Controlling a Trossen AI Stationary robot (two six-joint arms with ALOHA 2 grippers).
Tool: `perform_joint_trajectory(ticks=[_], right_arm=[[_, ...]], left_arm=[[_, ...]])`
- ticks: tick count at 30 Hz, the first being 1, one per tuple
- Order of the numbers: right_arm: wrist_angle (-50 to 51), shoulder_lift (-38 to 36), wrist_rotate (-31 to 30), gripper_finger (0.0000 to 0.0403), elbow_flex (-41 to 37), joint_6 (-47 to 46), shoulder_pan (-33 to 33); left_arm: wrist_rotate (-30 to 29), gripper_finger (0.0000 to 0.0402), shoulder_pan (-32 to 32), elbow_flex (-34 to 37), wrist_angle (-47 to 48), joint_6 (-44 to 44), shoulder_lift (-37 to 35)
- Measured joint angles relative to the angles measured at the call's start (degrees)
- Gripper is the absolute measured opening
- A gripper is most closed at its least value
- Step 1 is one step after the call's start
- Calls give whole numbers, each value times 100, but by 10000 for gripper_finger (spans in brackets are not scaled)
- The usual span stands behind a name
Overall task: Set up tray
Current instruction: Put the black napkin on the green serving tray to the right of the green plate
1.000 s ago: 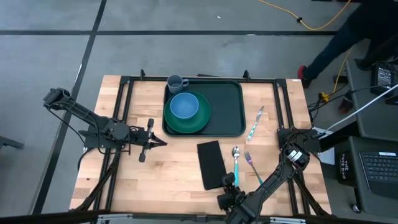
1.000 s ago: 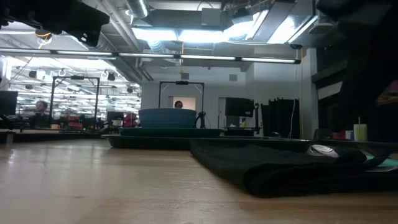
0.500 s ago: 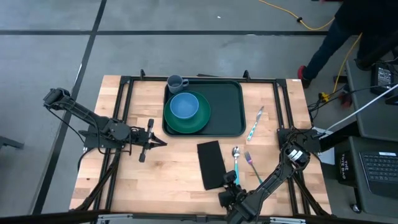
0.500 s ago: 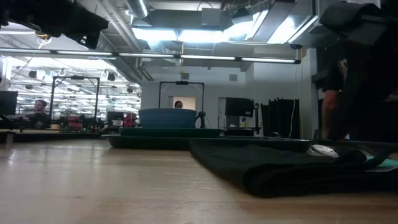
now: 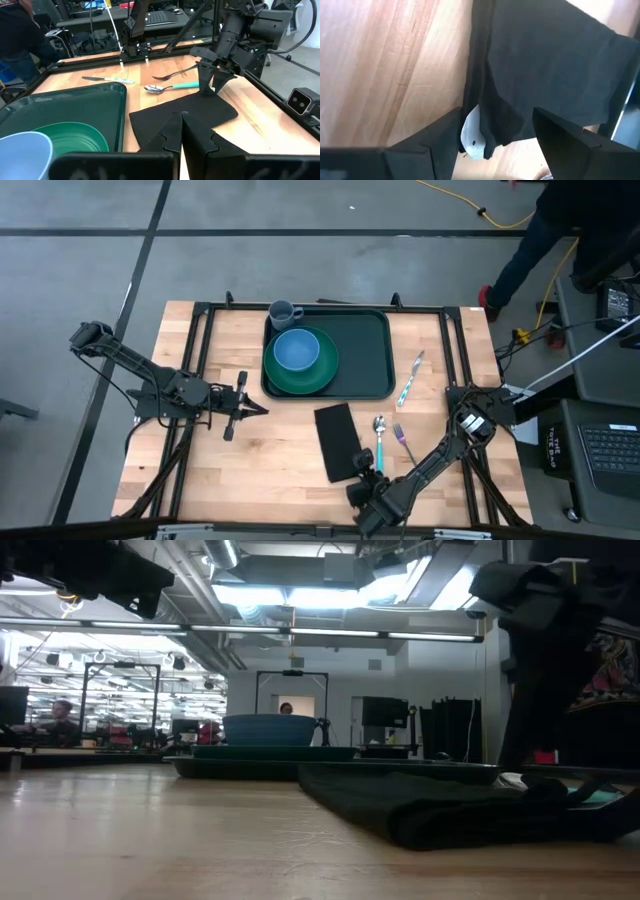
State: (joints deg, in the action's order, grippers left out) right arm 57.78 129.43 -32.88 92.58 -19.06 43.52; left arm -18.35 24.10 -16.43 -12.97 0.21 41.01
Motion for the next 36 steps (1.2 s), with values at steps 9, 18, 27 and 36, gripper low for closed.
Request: perform_joint_trajectory(ticks=[9,18,27,36], right_arm=[[-54,-11,591,200,4,154,-262],[-128,-25,1094,152,4,145,-409],[-242,68,1208,69,12,-168,-462],[-188,119,968,18,90,-1333,-452]], left_arm=[[0,5,0,0,-2,-2,0],[0,3,0,0,-2,-2,0],[2,2,0,0,-7,-12,0],[3,2,17,0,-7,-107,0]])
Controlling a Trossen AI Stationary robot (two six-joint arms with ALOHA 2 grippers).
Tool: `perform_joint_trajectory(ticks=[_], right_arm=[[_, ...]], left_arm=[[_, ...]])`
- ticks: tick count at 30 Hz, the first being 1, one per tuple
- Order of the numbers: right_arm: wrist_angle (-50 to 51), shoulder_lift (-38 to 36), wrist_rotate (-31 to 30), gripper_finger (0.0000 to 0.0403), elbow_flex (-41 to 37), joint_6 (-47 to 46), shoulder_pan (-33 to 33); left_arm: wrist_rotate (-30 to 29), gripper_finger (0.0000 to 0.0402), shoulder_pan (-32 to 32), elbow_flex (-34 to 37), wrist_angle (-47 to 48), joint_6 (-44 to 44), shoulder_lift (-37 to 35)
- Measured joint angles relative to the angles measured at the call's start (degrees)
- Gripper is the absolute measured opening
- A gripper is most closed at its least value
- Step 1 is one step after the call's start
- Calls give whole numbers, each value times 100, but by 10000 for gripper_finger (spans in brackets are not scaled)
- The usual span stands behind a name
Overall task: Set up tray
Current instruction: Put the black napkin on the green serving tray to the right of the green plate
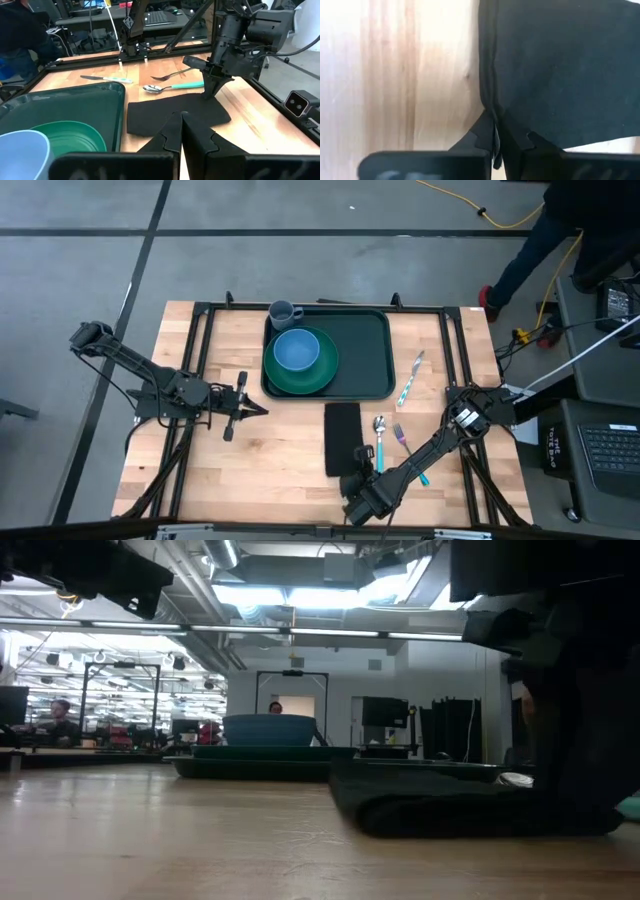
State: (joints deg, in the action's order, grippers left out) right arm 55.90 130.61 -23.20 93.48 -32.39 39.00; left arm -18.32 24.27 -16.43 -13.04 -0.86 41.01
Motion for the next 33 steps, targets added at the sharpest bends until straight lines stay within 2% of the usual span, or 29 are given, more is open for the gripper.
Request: perform_joint_trajectory(ticks=[5,14,19,24,28,33], right_arm=[[400,50,-312,18,392,-26,87],[1379,65,-414,17,1090,-42,79],[1851,-23,-690,17,1400,-47,84],[2476,-33,-717,17,1805,-12,88],[3056,-73,-821,17,2061,-51,88],[3166,-396,-1060,17,2122,-8,86]], left_arm=[[3,3,0,0,-2,-53,0],[32,2,0,0,-5,-93,-2],[32,3,0,-2,-68,-53,-41],[314,1,0,-2,-92,115,-313],[325,3,0,-2,-77,301,-654],[270,1,0,131,-50,414,-983]])
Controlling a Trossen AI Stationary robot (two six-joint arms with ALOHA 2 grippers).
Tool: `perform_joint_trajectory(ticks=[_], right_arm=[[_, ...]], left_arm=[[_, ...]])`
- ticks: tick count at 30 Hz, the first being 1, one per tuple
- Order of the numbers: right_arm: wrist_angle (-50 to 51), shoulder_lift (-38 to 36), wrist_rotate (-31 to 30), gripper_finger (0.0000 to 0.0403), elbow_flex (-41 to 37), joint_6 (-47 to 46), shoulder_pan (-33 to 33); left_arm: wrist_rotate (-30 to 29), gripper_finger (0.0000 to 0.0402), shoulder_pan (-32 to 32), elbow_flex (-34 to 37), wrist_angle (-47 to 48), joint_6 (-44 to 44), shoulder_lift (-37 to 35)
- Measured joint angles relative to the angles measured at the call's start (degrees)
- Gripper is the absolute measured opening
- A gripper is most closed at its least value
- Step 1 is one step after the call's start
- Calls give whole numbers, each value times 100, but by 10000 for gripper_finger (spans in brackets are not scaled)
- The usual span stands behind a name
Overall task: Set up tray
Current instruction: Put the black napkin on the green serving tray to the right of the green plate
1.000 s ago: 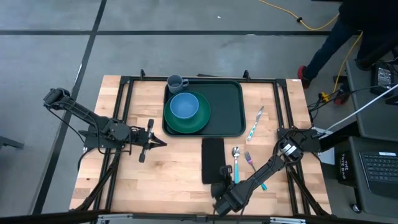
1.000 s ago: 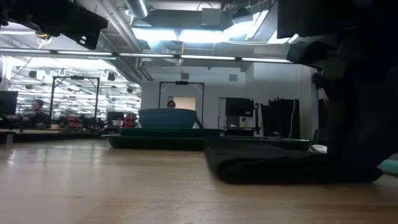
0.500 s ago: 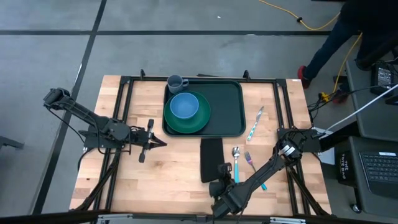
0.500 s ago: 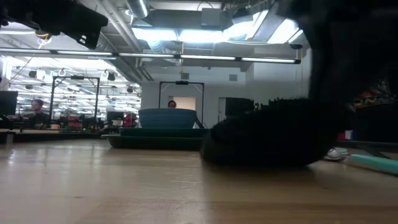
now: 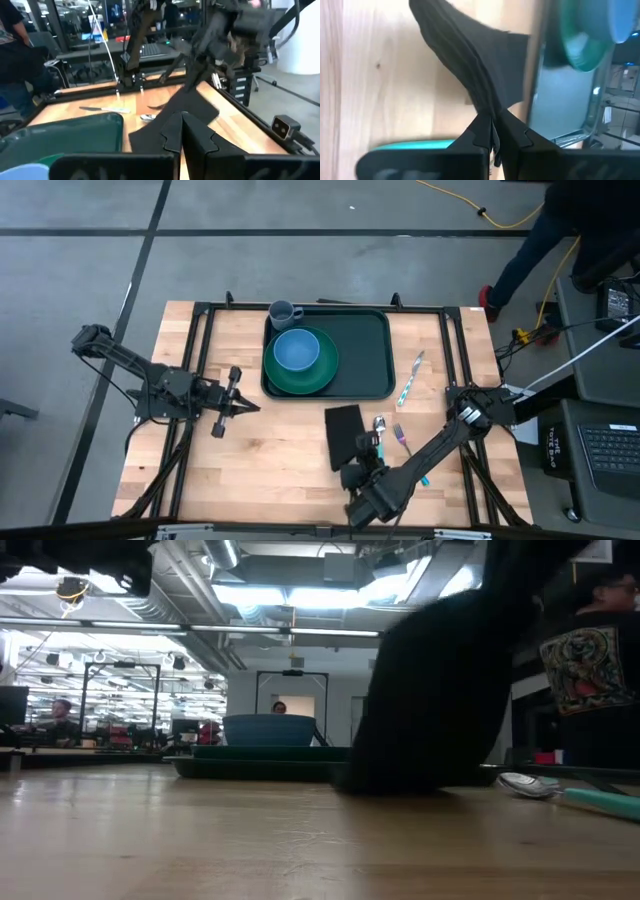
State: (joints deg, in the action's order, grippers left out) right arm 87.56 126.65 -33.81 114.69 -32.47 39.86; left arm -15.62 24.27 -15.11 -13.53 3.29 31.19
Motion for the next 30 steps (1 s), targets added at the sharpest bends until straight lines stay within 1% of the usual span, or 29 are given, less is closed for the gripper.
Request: perform_joint_trajectory(ticks=[2,6,9,13,16,19,23,30], right_arm=[[29,-174,-155,17,0,2,0],[71,-534,-355,17,0,7,0],[171,-738,-534,17,2,40,0],[257,-982,-733,17,3,110,-26],[248,-1143,-801,17,4,284,-65],[248,-1336,-868,17,4,430,-138],[246,-1580,-1025,17,4,461,-228],[245,-1804,-1181,17,4,886,-364]], left_arm=[[-22,2,-2,169,-46,-41,-134],[-140,2,-2,511,-460,-57,-336],[-142,1,-4,779,-776,94,-466],[-124,3,-36,1073,-909,56,-716],[-53,1,-173,1272,-905,-62,-954],[99,2,-370,1464,-899,-77,-1213],[423,2,-707,1462,-724,-78,-1453],[961,3,-1364,1462,-634,30,-1540]])
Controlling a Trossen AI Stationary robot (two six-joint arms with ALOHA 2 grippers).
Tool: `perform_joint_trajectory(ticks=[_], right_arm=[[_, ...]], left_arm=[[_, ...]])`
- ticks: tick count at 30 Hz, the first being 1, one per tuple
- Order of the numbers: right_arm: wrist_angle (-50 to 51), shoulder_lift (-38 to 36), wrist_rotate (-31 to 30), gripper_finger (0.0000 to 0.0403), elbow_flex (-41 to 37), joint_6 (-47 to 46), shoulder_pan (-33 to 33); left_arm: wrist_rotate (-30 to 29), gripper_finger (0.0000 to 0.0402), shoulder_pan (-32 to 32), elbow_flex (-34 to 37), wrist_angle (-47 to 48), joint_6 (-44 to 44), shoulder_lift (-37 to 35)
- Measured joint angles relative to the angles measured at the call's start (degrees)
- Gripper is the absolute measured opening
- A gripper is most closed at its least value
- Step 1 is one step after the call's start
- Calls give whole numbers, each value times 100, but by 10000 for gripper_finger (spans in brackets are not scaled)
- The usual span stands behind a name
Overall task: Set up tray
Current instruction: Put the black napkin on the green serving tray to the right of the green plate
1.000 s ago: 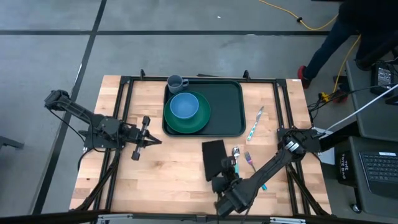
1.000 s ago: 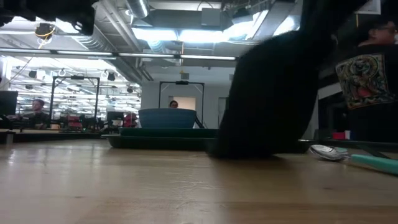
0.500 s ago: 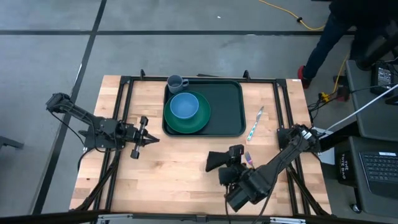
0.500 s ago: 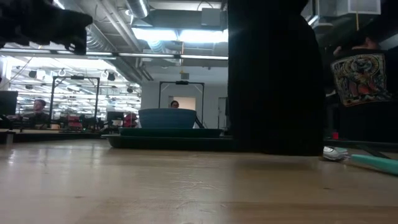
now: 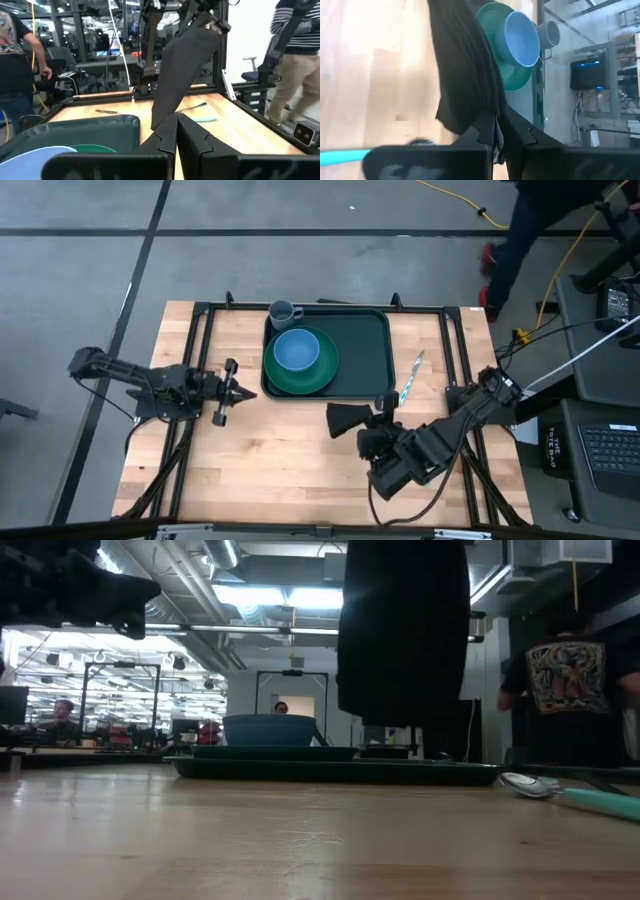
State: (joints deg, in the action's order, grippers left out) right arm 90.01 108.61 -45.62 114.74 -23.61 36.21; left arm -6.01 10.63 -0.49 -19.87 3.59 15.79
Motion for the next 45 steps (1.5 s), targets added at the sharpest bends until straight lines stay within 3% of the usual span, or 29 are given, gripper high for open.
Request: perform_joint_trajectory(ticks=[9,19,28,37,45], right_arm=[[-4,-249,-230,17,0,946,-441],[-1,-935,-334,17,-168,1896,-973],[-483,-2043,-243,17,-1890,2242,-1781],[-2567,-3330,209,17,-3700,4321,-2699],[-4008,-3784,1034,17,-4658,5984,-3800]], left_arm=[[766,3,-893,1,90,-143,-4],[825,3,-1446,0,498,-121,-2],[822,3,-1453,0,670,-135,-2],[818,3,-1453,0,683,-135,-2],[805,3,-1453,0,682,-192,-2]])
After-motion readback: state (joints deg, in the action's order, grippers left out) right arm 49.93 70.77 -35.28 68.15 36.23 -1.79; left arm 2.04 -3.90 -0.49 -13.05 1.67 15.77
